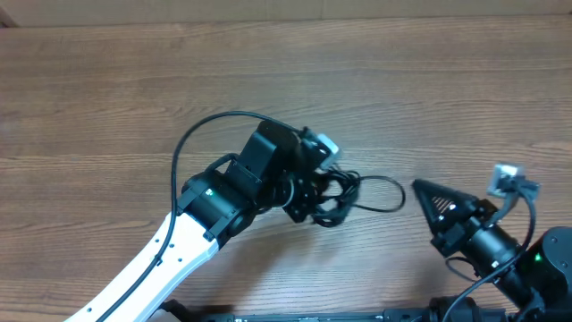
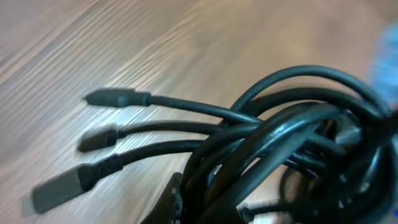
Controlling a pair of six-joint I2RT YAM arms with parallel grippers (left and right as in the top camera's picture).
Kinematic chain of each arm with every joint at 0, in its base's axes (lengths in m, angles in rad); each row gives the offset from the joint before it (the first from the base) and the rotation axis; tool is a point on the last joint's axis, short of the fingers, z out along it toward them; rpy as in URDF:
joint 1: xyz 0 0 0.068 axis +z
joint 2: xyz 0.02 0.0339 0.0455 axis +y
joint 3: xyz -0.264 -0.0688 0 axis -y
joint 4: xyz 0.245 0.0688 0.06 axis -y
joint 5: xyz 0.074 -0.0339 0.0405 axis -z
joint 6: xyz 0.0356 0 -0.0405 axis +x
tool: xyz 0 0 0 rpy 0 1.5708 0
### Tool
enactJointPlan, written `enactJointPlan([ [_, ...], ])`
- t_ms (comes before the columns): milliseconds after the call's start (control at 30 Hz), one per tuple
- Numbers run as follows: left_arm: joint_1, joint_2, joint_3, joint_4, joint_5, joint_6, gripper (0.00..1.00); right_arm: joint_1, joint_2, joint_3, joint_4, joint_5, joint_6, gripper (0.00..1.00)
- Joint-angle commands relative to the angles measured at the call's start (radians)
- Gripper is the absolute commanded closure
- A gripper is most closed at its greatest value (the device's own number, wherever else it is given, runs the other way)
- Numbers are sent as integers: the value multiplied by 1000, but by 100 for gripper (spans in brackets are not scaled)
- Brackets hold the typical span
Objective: Untangle cables
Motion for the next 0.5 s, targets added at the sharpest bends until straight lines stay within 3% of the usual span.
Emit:
enactJointPlan([
  [0, 10, -4, 3, 4, -208, -163, 96, -3, -9, 19, -39, 183, 114, 96],
  [167, 10, -4, 3, 43, -201, -175, 96, -3, -9, 19, -92, 259, 139, 96],
  [300, 9, -4, 3, 52, -77, 19, 96, -2, -9, 19, -81, 198, 14, 95],
  [400, 9, -4, 3, 48, 27, 183, 96, -2, -9, 19, -73, 108, -183, 76],
  [467, 9, -4, 3, 45, 71, 260, 96, -2, -9, 19, -93, 40, -330, 50],
])
